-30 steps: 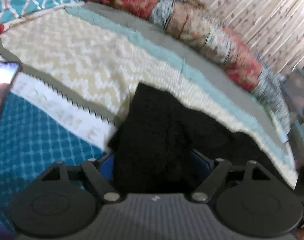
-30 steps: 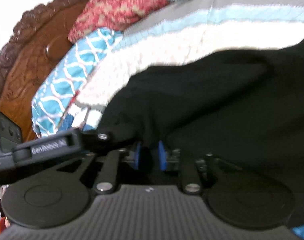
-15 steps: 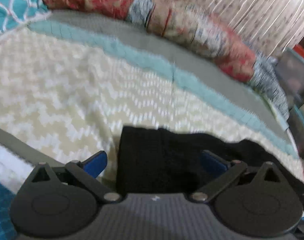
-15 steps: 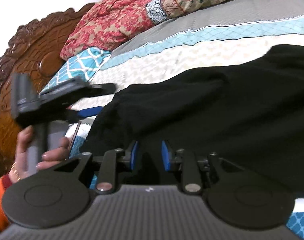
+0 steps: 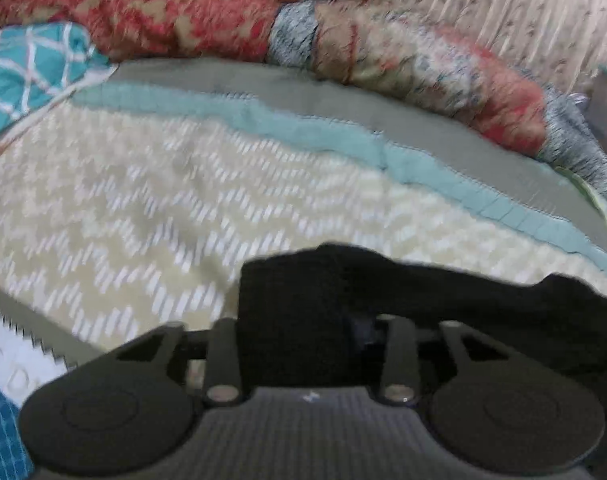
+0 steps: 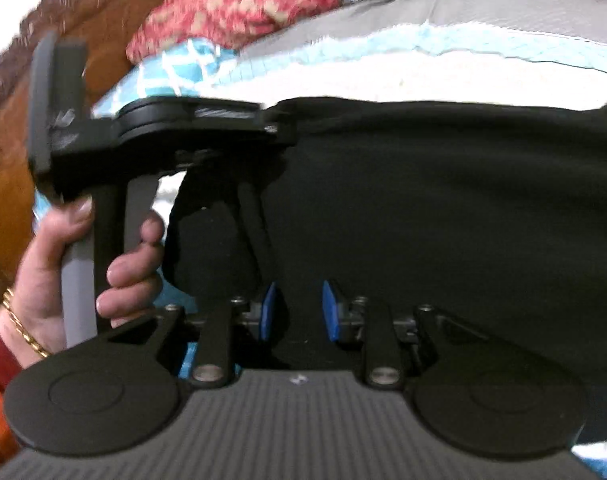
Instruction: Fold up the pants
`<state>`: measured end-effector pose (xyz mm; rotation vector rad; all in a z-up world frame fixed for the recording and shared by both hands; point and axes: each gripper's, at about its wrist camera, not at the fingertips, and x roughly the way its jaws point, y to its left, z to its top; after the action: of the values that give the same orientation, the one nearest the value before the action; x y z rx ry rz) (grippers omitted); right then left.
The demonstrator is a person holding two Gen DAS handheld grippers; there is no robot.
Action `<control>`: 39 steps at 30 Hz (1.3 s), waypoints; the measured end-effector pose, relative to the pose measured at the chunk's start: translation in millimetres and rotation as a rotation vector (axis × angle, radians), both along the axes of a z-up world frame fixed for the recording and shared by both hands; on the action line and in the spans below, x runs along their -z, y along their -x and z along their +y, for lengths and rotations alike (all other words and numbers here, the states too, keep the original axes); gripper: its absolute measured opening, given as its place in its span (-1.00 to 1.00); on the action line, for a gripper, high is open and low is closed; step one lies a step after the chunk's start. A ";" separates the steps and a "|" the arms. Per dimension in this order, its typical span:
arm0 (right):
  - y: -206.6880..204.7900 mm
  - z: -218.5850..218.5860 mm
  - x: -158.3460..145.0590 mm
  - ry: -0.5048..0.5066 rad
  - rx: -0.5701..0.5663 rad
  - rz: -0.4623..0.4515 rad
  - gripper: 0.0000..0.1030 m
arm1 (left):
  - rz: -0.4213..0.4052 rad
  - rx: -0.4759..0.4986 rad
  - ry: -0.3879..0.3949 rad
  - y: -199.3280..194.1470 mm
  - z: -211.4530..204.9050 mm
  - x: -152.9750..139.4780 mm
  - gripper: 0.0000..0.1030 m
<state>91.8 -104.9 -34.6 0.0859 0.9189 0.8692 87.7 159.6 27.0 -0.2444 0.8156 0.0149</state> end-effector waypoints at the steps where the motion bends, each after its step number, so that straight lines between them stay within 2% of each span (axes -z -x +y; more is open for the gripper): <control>1: -1.6 -2.5 -2.6 -0.014 0.002 0.010 -0.42 | -0.009 -0.004 0.014 4.8 2.2 -2.7 -0.07; 4: -1.2 -21.4 -14.5 -0.077 0.009 0.004 -0.41 | -0.056 -0.039 0.052 28.0 16.9 -20.5 0.43; 6: 2.7 -37.1 -23.7 -0.104 0.029 -0.036 -0.37 | -0.096 -0.083 0.091 41.0 33.3 -35.2 0.45; 9: 11.2 -59.7 -31.4 -0.124 0.070 -0.078 -0.37 | -0.135 -0.118 0.188 54.7 47.0 -56.4 0.39; 12: 16.3 -74.1 -30.4 -0.138 0.114 -0.069 -0.37 | -0.200 -0.043 0.201 67.0 29.5 -77.8 0.39; 14: 20.8 -81.2 -27.5 -0.130 0.134 -0.063 -0.37 | -0.217 0.049 0.208 74.0 8.6 -83.7 0.39; 17: 22.9 -75.8 -21.5 -0.105 0.153 -0.051 -0.37 | -0.195 0.172 0.228 78.2 -21.3 -77.0 0.37; 20: 20.2 -79.1 -13.3 -0.085 0.174 -0.017 -0.37 | -0.129 0.228 0.201 81.1 -42.8 -58.0 0.30; 23: 12.6 -81.8 -1.5 -0.042 0.193 0.045 -0.38 | -0.059 0.224 0.171 81.1 -48.6 -38.8 0.28; 24: 10.1 -81.7 2.0 -0.036 0.204 0.070 -0.39 | -0.030 0.209 0.131 78.6 -49.6 -32.6 0.20; 25: 7.6 -83.0 5.3 -0.051 0.215 0.090 -0.41 | 0.005 0.190 0.085 75.7 -49.1 -24.7 -0.03; 26: 5.5 -84.6 6.3 -0.069 0.223 0.104 -0.41 | 0.020 0.181 0.065 74.6 -47.6 -19.6 -0.12; 28: 3.4 -85.2 6.2 -0.080 0.225 0.115 -0.41 | 0.024 0.177 0.078 75.1 -41.8 -14.7 -0.23; 31: 5.2 -84.3 6.1 -0.081 0.222 0.112 -0.41 | 0.026 0.168 0.115 74.0 -34.3 -16.4 -0.23; 36: 8.9 -83.8 6.0 -0.079 0.221 0.108 -0.41 | 0.016 0.170 0.098 77.1 -39.2 -15.6 -0.22; 39: 7.4 -83.9 5.6 -0.080 0.222 0.109 -0.41 | 0.018 0.166 0.112 75.0 -38.0 -15.2 -0.22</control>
<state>84.4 -188.8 -40.3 0.3018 0.9561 0.6999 12.7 121.6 42.2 -0.2823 0.8539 -0.1852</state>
